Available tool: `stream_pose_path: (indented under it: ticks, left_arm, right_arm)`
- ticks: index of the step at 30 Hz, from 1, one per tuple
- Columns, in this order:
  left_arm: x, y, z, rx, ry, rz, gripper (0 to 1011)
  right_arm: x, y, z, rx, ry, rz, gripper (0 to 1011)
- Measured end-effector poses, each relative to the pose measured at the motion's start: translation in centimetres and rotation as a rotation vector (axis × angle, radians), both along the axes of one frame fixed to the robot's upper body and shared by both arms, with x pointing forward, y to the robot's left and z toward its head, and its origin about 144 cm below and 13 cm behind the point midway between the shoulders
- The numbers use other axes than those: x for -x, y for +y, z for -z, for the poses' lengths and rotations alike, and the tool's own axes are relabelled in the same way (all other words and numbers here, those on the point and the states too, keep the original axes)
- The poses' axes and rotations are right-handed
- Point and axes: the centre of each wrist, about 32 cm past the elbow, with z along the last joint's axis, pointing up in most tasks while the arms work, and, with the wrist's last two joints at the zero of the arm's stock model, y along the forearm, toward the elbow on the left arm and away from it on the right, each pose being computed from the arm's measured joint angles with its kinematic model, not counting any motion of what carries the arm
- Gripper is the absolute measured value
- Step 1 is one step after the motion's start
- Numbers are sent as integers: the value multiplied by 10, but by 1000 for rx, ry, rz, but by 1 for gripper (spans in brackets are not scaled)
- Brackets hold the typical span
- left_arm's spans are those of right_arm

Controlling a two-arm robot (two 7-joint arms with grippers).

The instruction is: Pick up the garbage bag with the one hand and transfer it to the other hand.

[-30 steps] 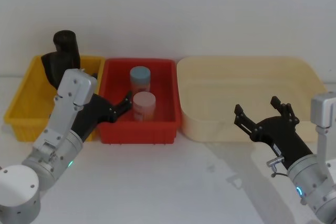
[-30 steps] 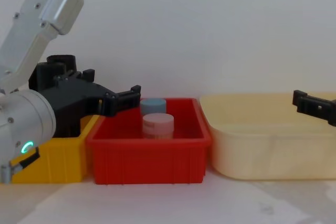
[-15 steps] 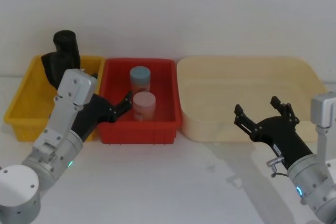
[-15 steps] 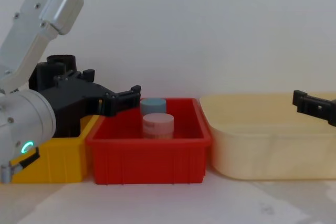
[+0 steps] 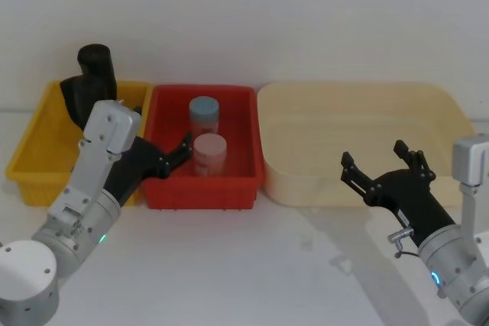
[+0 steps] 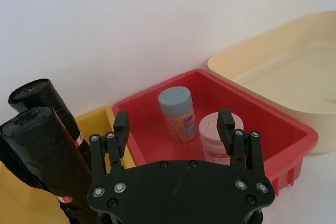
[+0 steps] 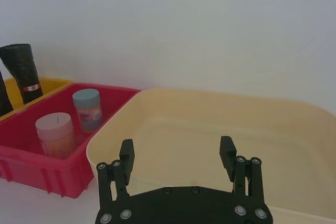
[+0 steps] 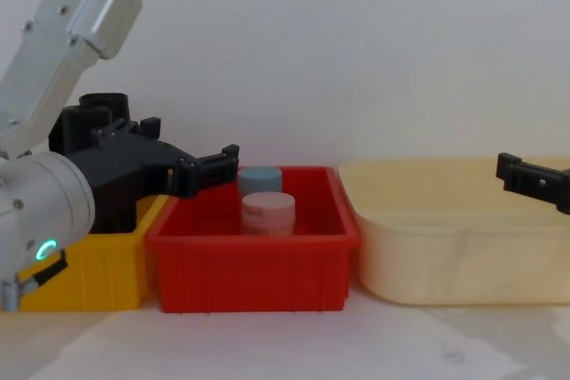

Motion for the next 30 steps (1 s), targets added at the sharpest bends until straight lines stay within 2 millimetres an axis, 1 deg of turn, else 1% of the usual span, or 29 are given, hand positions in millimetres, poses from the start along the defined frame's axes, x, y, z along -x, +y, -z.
stream_pose_path:
  ticks: [15,19,22,25,26,30]
  left_arm:
    - [0,0,0,0,0,0,1000]
    - [0,0,-3,0,2,2,1000]
    - [-1,0,-10,2,10,8,1000]
    - [1,2,-25,11,16,18,1000]
    - [1,2,-25,11,16,18,1000]
    - [5,9,-47,28,25,24,1000]
  right_arm:
    - [0,0,0,0,0,0,1004]
    - [-1,0,-1,1,0,-4,1004]
    - [-4,-1,-3,0,3,-17,1004]
    - [-10,-3,-9,-6,9,-44,1004]
    - [-10,-3,-9,-6,9,-44,1004]
    - [-17,-5,-18,-16,18,-83,1004]
